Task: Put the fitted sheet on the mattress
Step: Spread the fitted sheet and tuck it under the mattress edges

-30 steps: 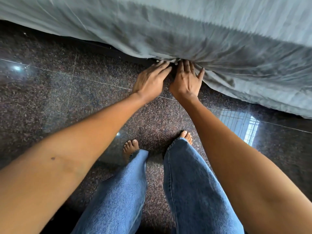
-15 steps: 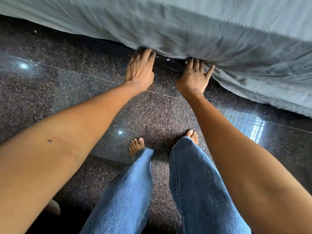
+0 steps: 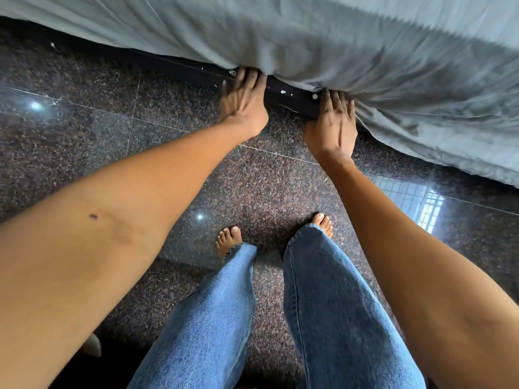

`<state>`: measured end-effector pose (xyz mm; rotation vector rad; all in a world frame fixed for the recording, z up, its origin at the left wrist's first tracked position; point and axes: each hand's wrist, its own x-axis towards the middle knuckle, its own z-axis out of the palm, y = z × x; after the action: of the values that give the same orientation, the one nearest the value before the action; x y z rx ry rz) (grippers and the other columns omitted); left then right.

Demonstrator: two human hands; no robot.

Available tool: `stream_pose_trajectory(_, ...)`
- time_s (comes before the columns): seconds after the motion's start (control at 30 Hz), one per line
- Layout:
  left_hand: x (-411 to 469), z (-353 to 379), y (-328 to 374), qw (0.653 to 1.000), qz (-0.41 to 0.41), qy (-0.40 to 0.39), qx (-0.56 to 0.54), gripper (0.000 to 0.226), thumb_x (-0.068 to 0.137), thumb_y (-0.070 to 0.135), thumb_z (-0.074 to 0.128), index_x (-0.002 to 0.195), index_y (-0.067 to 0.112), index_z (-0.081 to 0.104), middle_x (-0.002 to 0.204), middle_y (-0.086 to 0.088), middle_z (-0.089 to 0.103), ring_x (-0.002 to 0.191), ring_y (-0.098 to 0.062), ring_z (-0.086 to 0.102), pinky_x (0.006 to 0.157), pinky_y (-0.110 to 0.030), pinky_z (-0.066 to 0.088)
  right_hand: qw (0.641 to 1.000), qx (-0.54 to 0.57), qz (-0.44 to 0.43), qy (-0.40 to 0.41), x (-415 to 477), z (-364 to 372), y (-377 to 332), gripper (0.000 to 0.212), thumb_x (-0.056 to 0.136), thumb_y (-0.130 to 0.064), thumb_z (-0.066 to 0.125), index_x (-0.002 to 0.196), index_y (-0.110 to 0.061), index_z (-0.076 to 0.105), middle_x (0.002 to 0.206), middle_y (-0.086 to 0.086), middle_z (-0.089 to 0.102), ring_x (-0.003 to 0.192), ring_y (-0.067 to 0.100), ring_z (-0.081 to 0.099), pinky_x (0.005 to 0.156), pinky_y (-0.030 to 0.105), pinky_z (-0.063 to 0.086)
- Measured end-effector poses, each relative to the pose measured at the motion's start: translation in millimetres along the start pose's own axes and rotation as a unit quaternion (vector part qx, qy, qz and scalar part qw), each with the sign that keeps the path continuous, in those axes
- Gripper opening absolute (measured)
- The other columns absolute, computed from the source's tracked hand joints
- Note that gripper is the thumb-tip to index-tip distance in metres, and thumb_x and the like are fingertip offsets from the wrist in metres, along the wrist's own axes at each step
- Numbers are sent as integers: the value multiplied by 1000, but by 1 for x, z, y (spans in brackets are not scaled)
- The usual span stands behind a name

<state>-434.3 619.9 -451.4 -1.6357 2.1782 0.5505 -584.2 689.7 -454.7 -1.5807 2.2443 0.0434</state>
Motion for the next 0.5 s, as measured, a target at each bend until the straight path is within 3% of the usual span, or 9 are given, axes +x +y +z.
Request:
stream_pose_trajectory(0.07,8,-12,15,999,-44,-12,-17,61,89,7,46,146,17,27,152,-7,28,143,-26,19,115,-47,18,1000,10,-30,2,-4,-1,8,65,88,-18,48,148,-4,25,155,12,23,145,22,17,120,33,3)
stream_pose_trajectory(0.13,10,-28,18,999,-31,21,21,36,92,10,45,127,10,54,128,-14,57,121,-29,51,95,-39,38,998,11,-61,25,-8,-4,16,59,86,-17,45,143,-4,36,152,11,30,142,23,25,119,36,9)
stream_pose_trajectory(0.2,0,-35,8,995,29,67,73,29,92,7,43,113,6,62,107,-16,67,97,-32,63,76,-37,45,995,7,-82,48,-15,-4,24,56,82,-20,42,136,-5,46,148,11,38,138,26,33,117,42,17)
stream_pose_trajectory(0.3,-27,-19,-14,983,122,132,32,36,89,0,39,116,4,61,99,-16,69,77,-30,66,71,-40,53,993,-16,-76,89,-27,-5,33,49,83,-22,45,128,-4,54,137,13,50,127,33,44,107,46,31)
stream_pose_trajectory(0.37,-43,-6,-11,984,143,105,-10,42,88,1,37,123,7,58,97,-12,68,66,-24,63,56,-33,50,993,-43,-76,74,-33,-7,29,47,82,-18,46,127,-5,54,129,16,54,116,36,48,97,44,35)
stream_pose_trajectory(0.43,-46,1,4,985,155,71,-33,48,91,6,38,138,14,43,85,-7,62,59,-19,57,47,-26,40,996,-38,-77,24,-31,-14,15,56,83,-16,47,138,-10,43,125,18,55,112,35,50,90,42,39)
stream_pose_trajectory(0.5,-41,0,18,988,137,54,-43,54,95,15,41,146,22,27,73,-3,56,55,-19,54,51,-27,41,998,12,-46,-40,-22,-19,1,66,86,-14,46,148,-20,24,114,19,60,100,34,58,73,38,42)
